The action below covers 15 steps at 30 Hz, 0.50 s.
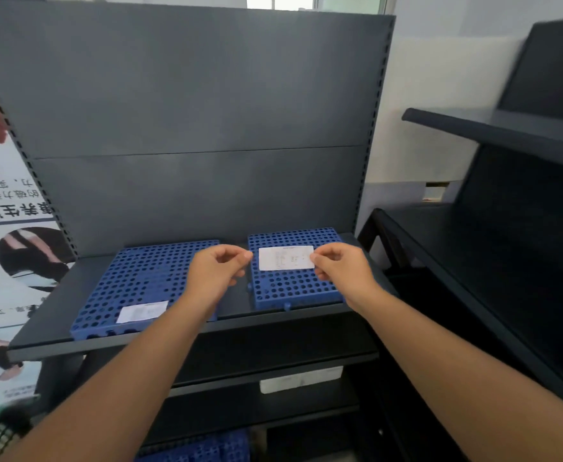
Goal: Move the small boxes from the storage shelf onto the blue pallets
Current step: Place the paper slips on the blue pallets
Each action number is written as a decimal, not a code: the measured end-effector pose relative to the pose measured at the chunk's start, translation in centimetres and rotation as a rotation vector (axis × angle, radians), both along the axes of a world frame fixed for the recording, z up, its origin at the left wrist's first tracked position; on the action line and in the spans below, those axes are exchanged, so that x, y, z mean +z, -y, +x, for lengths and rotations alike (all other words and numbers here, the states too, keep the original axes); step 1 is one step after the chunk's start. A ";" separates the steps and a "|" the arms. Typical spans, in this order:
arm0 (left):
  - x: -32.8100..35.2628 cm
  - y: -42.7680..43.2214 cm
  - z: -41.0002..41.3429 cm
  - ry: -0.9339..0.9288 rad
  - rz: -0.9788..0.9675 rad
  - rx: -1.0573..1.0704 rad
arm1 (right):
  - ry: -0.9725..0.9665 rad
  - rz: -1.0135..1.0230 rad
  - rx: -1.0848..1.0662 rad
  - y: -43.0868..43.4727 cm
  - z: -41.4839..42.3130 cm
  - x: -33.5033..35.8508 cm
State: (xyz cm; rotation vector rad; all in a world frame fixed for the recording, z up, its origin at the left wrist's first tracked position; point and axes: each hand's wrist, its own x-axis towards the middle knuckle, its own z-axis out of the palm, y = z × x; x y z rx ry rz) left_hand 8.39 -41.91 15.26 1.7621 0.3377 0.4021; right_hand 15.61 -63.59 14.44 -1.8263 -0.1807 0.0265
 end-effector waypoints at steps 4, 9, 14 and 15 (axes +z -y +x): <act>-1.8 1.6 1.0 -0.055 0.037 0.021 | -0.091 -0.074 -0.073 3.6 3.9 -1.5; -4.7 2.4 1.6 -0.139 0.077 0.044 | -0.192 -0.180 -0.081 4.4 8.0 -4.8; -6.8 2.2 1.9 -0.191 0.121 0.030 | -0.222 -0.393 -0.075 3.4 11.0 -8.5; -7.0 2.0 2.0 -0.194 0.119 0.027 | -0.200 -0.465 -0.088 3.1 11.4 -9.1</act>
